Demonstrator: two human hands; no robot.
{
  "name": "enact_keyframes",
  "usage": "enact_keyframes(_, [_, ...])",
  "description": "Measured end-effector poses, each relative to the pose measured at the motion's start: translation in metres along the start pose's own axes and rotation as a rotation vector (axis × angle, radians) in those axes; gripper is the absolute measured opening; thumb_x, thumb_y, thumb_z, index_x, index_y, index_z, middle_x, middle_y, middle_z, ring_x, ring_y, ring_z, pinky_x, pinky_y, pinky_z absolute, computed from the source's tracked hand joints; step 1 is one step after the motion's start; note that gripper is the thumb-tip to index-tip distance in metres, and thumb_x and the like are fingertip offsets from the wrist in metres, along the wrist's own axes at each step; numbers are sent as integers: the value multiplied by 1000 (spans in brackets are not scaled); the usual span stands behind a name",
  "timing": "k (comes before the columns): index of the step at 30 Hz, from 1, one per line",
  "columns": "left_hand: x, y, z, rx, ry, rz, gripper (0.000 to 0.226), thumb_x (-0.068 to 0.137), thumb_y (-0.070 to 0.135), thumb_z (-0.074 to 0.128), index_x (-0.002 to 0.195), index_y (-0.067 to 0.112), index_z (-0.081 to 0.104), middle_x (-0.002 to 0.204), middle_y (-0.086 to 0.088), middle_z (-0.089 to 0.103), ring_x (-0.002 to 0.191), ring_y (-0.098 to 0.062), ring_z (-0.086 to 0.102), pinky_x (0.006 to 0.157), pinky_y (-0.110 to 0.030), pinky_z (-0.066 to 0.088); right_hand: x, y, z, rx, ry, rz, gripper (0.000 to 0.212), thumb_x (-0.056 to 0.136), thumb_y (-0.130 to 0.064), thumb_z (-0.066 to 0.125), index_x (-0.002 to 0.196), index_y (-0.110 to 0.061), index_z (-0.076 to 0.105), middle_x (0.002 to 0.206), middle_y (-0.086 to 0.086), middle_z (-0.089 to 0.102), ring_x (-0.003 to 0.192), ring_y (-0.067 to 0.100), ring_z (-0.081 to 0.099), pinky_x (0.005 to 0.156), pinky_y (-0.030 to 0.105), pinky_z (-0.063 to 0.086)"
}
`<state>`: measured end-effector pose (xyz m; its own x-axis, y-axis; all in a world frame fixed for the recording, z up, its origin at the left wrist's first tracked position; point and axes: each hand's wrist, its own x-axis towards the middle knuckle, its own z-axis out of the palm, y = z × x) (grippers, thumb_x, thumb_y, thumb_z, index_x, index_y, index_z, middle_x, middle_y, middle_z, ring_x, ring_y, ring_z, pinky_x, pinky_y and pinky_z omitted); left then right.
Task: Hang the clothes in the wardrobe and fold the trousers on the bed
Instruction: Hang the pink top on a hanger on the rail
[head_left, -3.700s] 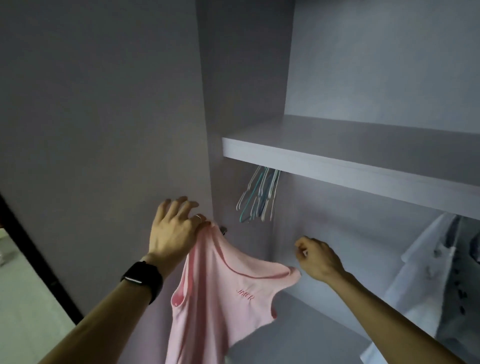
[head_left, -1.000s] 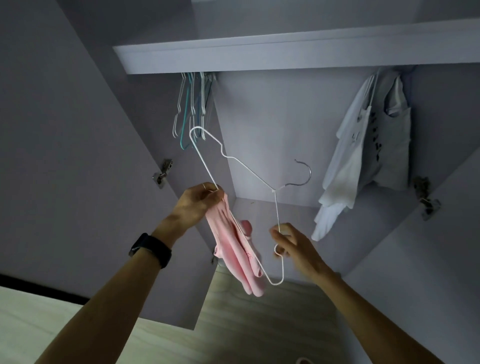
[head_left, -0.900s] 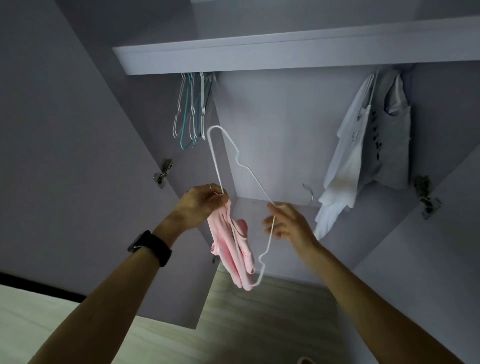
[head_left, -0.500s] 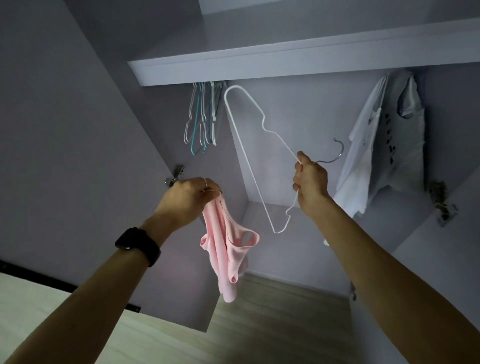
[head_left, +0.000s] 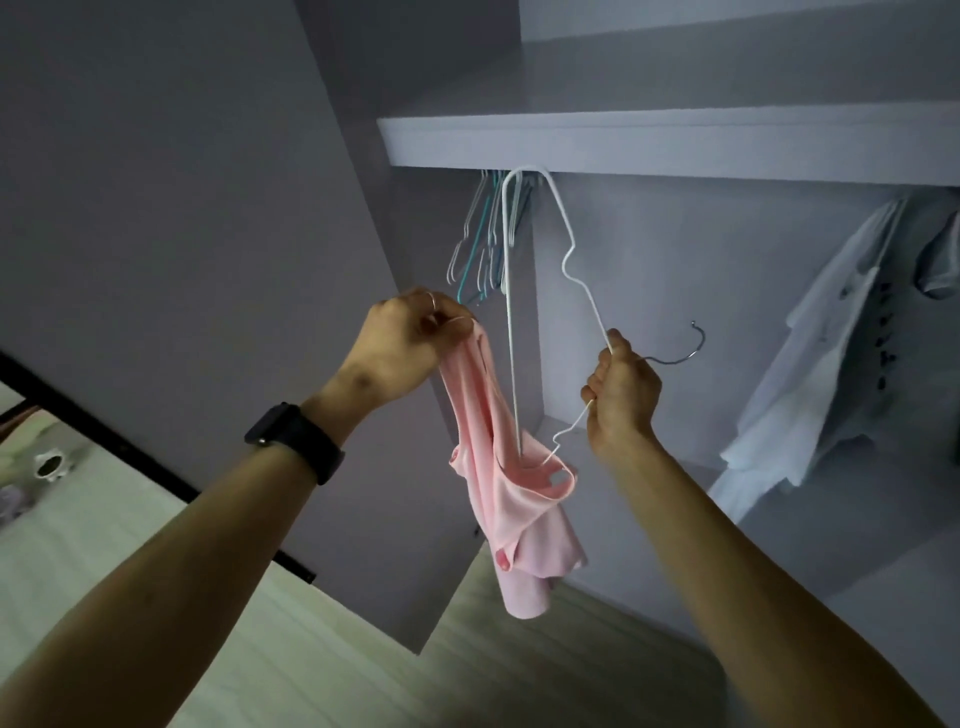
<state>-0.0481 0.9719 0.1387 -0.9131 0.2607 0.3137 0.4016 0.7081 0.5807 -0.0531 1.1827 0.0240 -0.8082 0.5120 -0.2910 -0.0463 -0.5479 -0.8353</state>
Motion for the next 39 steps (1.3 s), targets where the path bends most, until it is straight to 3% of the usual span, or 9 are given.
enact_keyframes(3, [-1, 2, -11, -158, 12, -51, 17, 93, 24, 70, 83, 37, 73, 86, 7, 72, 77, -13, 66, 74, -30, 55, 3, 20, -3, -187, -23, -94, 46, 86, -38, 62, 43, -23, 56, 41, -14, 40, 45, 9, 36, 54, 30, 31])
enact_keyframes(6, [3, 3, -21, -266, 37, -74, 10, 91, 26, 70, 85, 32, 76, 87, -13, 73, 77, -40, 66, 64, -47, 59, 9, 41, -12, -330, -3, -129, 50, 93, -35, 64, 47, -18, 53, 47, -8, 47, 60, 21, 44, 66, 39, 37])
enact_keyframes(11, [10, -15, -39, -125, 131, -89, 26, 94, 28, 70, 76, 47, 71, 85, 18, 72, 79, -6, 66, 74, -15, 50, 31, 32, -33, -567, 75, -296, 51, 100, -30, 57, 53, -12, 44, 53, 4, 50, 65, 29, 49, 67, 34, 36])
enact_keyframes(15, [10, -29, -46, -33, 206, -125, 14, 95, 26, 68, 89, 38, 73, 98, 12, 71, 82, -1, 63, 70, -4, 42, 44, -9, -22, -789, 5, -517, 52, 101, -29, 53, 56, -7, 41, 49, 3, 46, 61, 31, 45, 61, 33, 25])
enact_keyframes(21, [16, -39, -48, 45, 216, -84, 10, 95, 27, 69, 96, 32, 77, 101, 7, 70, 84, -4, 62, 72, 0, 39, 46, -39, -1, -924, -85, -683, 51, 101, -28, 54, 57, -8, 38, 49, 4, 39, 62, 34, 43, 64, 39, 37])
enact_keyframes(25, [24, -37, -38, 172, 92, 17, 12, 92, 23, 73, 100, 23, 80, 92, 5, 62, 74, -6, 56, 73, -2, 36, 36, -60, 23, -974, -185, -868, 54, 101, -27, 56, 56, -13, 30, 50, 6, 32, 58, 36, 39, 60, 40, 36])
enact_keyframes(31, [26, -40, -26, 124, 92, 25, 10, 90, 23, 74, 99, 24, 80, 84, 20, 55, 75, 11, 57, 71, 2, 36, 21, -81, 61, -1266, -336, -960, 54, 102, -30, 50, 55, -13, 29, 71, 28, 60, 71, 47, 53, 63, 40, 35])
enact_keyframes(35, [21, -47, -22, 103, 1, -8, 11, 88, 39, 75, 91, 29, 79, 86, 16, 60, 77, 8, 59, 62, -3, 42, 22, -97, 65, -1212, -293, -985, 56, 103, -35, 48, 55, -12, 30, 52, 9, 35, 64, 41, 38, 61, 38, 28])
enact_keyframes(39, [14, -56, -18, 106, -65, -56, 12, 86, 40, 77, 93, 30, 80, 81, 21, 60, 78, 13, 56, 67, -2, 40, 19, -98, 68, -1279, -341, -989, 55, 103, -34, 48, 56, -10, 31, 51, 4, 31, 64, 39, 33, 61, 37, 24])
